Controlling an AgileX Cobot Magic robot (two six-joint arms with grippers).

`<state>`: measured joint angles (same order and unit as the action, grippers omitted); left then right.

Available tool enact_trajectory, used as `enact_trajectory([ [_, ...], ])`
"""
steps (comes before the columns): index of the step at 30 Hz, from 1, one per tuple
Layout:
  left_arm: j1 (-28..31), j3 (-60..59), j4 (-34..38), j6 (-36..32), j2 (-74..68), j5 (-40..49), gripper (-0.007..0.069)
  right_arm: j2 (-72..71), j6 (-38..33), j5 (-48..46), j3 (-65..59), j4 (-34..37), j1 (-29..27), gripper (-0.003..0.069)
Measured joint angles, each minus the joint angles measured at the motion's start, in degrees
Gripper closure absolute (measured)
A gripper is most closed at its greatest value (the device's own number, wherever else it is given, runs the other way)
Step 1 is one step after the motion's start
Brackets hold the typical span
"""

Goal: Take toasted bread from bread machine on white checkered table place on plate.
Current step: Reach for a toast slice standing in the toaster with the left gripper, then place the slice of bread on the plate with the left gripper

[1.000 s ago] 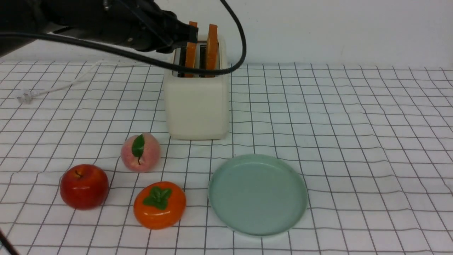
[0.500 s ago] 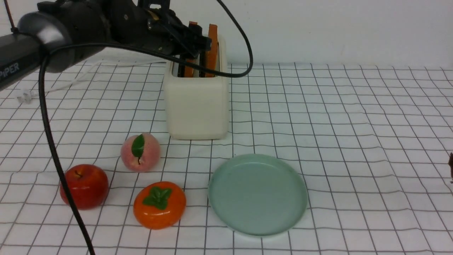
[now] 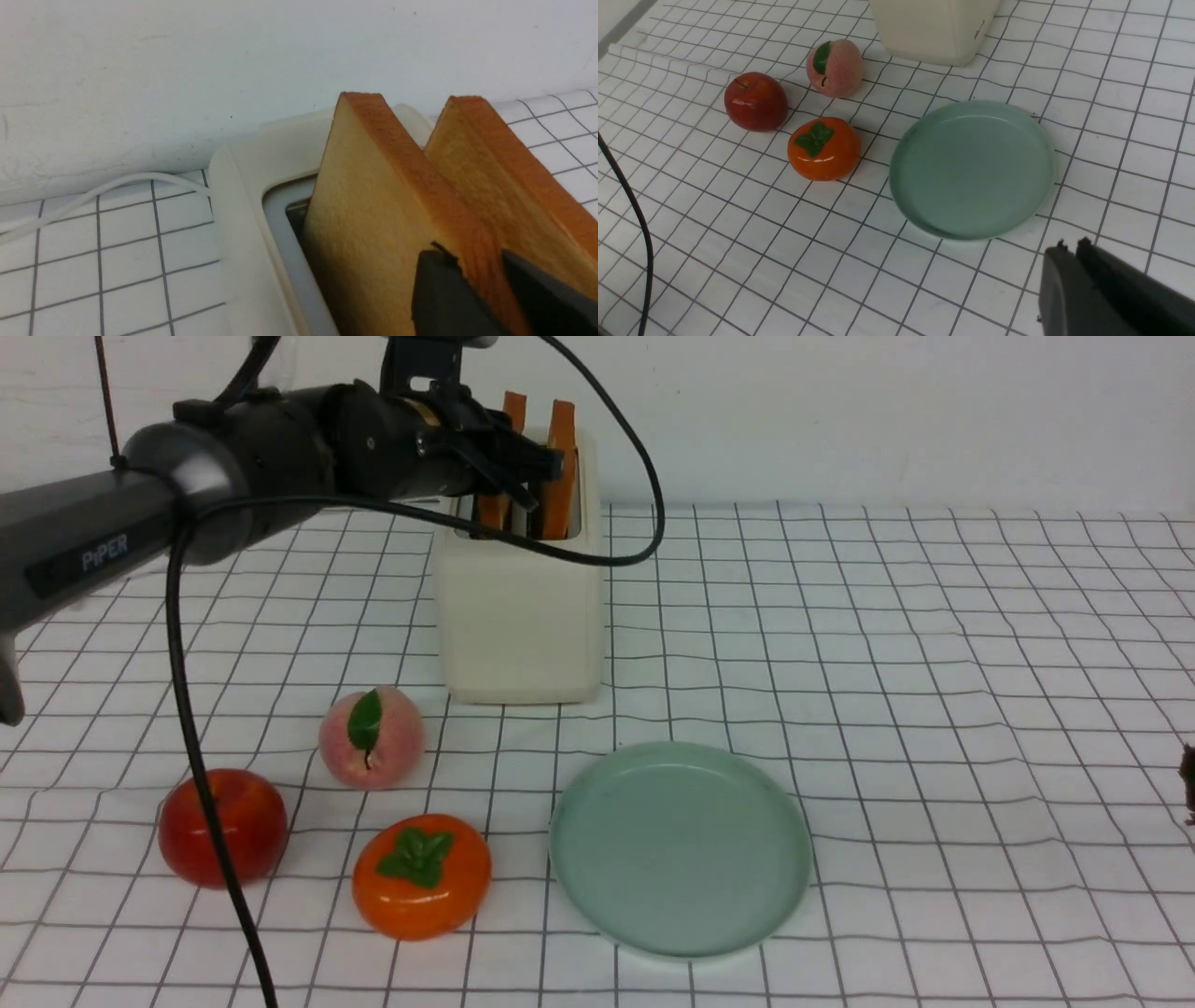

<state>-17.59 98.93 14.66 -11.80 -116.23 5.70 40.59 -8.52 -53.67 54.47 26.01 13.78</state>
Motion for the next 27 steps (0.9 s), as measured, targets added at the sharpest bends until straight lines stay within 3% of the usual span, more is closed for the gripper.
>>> enact_trajectory([
  [12, 0.00, 0.00, 0.05, -0.25, 13.88, 2.21, 0.0524, 0.00, -0.95, -0.16, 0.00, 0.00, 0.00, 0.0617],
  [15, 0.00, 0.20, 0.19, 1.04, 21.51, 11.09, 0.0524, 0.00, -2.02, 0.39, 0.03, -0.06, 0.00, 0.0619],
  [20, 0.00, 0.35, 2.46, 3.04, 29.54, 33.06, 0.0524, -0.12, -3.57, 0.86, 1.58, -0.65, 0.00, 0.0660],
  [23, 0.00, -2.63, 10.24, 1.28, 30.95, 42.66, 0.0524, -1.28, -4.10, -0.33, 2.88, -1.19, 0.00, 0.0666],
  [27, -1.08, -10.43, 21.64, -5.60, 30.53, 44.73, 0.0524, -4.38, -4.25, -2.19, 3.40, -3.11, 0.00, 0.0666],
])
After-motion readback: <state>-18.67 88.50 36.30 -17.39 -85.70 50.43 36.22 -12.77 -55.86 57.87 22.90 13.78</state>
